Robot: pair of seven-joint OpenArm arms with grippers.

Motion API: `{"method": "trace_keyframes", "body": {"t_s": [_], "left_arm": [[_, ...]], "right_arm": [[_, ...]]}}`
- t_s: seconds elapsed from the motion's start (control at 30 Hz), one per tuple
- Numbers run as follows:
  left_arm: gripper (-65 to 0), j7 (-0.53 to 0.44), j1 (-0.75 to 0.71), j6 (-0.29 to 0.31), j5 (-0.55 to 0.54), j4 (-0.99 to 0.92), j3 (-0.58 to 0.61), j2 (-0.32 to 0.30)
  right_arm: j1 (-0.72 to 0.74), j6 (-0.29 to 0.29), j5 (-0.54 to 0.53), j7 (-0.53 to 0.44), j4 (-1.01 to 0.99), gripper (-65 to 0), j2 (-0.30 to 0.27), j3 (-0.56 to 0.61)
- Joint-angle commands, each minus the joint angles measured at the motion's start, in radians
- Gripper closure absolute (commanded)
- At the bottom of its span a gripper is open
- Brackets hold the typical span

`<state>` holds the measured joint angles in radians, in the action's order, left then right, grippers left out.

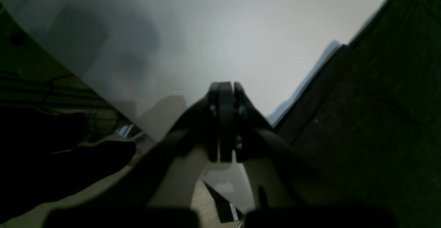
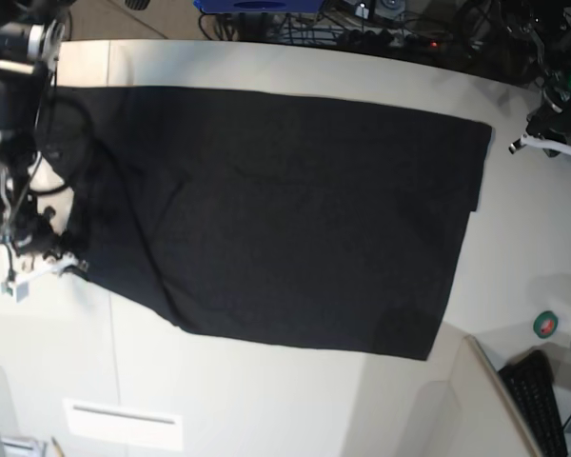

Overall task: Layout the t-shirt on the table in an organized manner, then fold the t-shirt properly
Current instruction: 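Drag the held edge with the right gripper to straighten it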

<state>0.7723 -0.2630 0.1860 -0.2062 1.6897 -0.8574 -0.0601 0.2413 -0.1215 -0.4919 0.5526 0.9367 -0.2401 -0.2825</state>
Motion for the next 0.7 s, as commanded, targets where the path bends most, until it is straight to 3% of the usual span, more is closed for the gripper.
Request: {"method": "trace_keyframes", "body": {"t_s": [0.0, 0.17, 0.33, 0.47, 0.67], "left_arm": [[0.0, -0.020, 0.001, -0.001, -0.002, 0.016, -0.004, -0.014], [0.0, -0.023, -0.014, -0.001, -0.008, 0.016, -0.004, -0.017], [0.0, -0.024, -0.017, -0.001, -0.008, 0.016, -0.004, -0.019], [0.0, -0.024, -0.017, -0.001, -0.008, 0.016, -0.004, -0.019], [0.0, -0.024, -0.017, -0.001, -0.008, 0.016, -0.004, -0.019]], "right_arm": [[0.065, -0.007, -0.014, -0.052, -0.061, -22.8, -0.023, -0.002], [0.198, -0.007, -0.012, -0.228, -0.362, -22.8, -0.061, 0.006], [0.217, -0.017, -0.012, -0.231, -0.397, -23.0, -0.064, 0.006], [0.217, -0.134, -0.012, -0.231, -0.404, -22.5, -0.058, 0.006], [0.217, -0.136, -0.012, -0.234, -0.445, -22.2, -0.051, 0.006]]}}
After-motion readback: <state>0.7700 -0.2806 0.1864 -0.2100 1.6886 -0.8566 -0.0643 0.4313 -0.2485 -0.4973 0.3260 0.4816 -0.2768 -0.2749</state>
